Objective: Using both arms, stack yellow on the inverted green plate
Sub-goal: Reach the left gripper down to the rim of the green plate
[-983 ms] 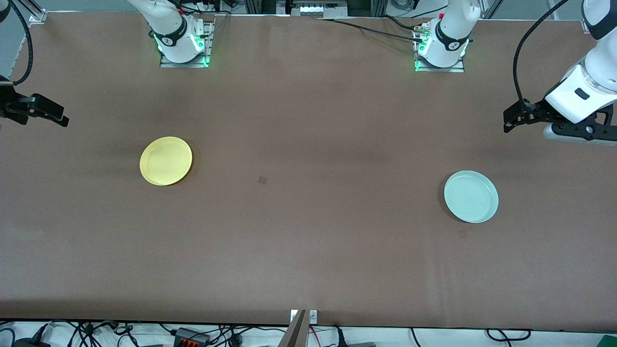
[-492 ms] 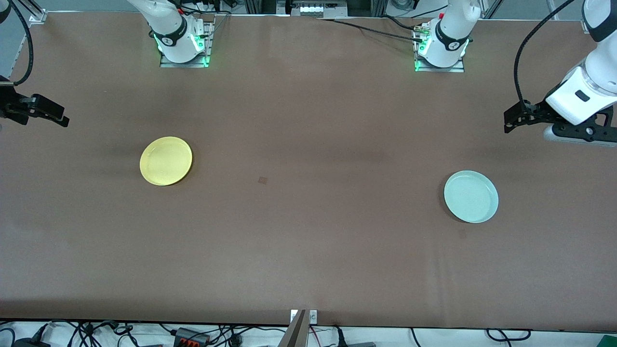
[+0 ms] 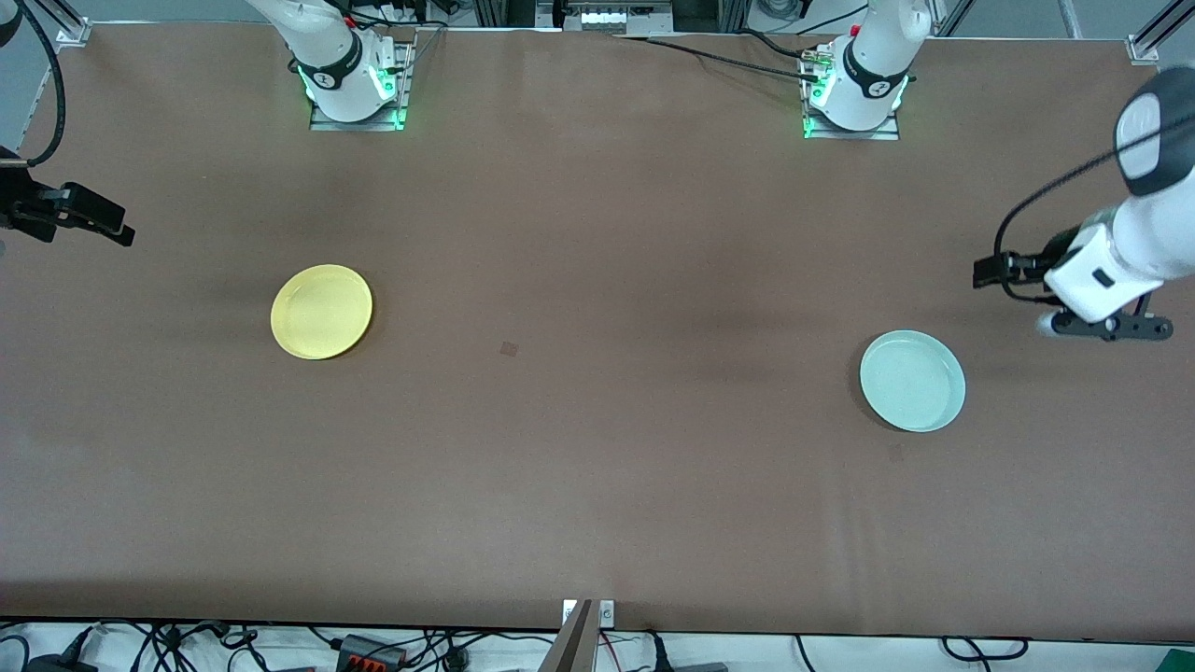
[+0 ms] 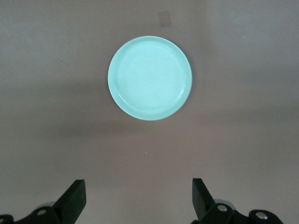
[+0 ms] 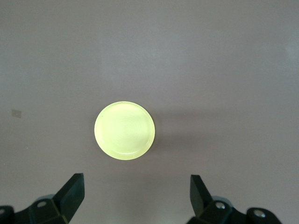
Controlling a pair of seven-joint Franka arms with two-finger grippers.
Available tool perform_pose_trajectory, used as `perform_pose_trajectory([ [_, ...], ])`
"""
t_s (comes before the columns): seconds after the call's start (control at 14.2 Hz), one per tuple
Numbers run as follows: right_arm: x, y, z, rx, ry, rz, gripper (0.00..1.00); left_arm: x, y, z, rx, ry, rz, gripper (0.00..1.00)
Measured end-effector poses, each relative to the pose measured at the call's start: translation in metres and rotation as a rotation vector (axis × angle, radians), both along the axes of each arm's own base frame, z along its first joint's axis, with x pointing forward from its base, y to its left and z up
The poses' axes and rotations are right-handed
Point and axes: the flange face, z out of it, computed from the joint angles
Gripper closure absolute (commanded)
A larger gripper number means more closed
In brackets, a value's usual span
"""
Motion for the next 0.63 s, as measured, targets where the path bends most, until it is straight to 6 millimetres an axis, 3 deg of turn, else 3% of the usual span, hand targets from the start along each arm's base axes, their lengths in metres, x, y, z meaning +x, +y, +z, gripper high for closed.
perform_pose_trajectory([
  [0.35, 0.000, 0.000, -0.001, 0.000, 0.002, 0.000, 0.00, 0.038, 0.041, -0.118, -0.011, -0.035, -0.023, 0.00],
  [0.49, 0.000, 0.000, -0.002, 0.000, 0.003, 0.000, 0.00, 0.045, 0.051, -0.152, -0.015, -0.048, -0.040, 0.00],
  [0.63, 0.001, 0.000, -0.003, 0.000, 0.005, 0.000, 0.00, 0.048, 0.057, -0.178, -0.019, -0.058, -0.063, 0.06],
])
